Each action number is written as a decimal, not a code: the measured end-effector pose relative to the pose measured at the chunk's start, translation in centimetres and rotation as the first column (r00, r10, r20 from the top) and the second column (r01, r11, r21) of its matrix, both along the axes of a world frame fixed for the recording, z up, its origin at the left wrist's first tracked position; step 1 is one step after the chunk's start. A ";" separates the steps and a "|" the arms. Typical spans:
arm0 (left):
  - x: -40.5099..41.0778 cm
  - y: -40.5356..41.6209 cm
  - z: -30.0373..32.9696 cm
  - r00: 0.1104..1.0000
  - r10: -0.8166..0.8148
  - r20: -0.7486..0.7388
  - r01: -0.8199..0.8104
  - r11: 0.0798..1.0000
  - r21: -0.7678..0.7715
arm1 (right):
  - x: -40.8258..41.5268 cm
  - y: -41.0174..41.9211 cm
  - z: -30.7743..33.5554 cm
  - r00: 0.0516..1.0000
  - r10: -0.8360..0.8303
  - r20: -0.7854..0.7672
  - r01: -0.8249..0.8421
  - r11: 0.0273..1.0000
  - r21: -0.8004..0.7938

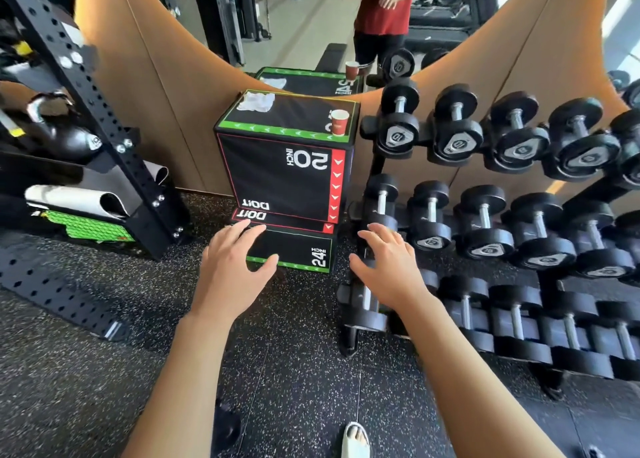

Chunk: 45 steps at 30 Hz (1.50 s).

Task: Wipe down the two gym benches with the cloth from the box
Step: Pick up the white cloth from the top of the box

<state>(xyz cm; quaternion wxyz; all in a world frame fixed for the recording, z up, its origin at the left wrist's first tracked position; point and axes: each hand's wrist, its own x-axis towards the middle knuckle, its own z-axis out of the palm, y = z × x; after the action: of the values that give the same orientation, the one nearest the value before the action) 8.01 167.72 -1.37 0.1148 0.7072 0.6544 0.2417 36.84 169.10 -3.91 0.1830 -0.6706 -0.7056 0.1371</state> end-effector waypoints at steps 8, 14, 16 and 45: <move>4.4 7.2 0.5 0.999 0.036 -0.036 -0.036 0.999 -0.002 | 4.2 8.9 0.3 0.998 0.052 -0.023 -0.052 0.999 0.012; 3.9 11.8 0.3 0.999 0.045 -0.029 -0.045 0.999 0.004 | 3.5 13.7 -0.2 0.998 0.060 -0.031 -0.059 0.998 0.013; 3.1 13.6 0.1 0.999 0.049 -0.016 -0.049 0.999 0.011 | 2.7 15.5 -0.6 0.997 0.057 -0.043 -0.056 0.998 0.023; -19.3 39.7 0.3 0.999 -0.026 0.028 0.025 0.999 0.030 | -20.8 42.1 1.6 0.996 0.079 0.043 -0.080 0.996 0.026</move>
<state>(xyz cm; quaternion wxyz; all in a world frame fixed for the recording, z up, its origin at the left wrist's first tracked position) -11.31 207.42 -1.08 0.1169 0.7136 0.6400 0.2599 16.08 211.19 -2.32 0.1718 -0.6422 -0.7373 0.1206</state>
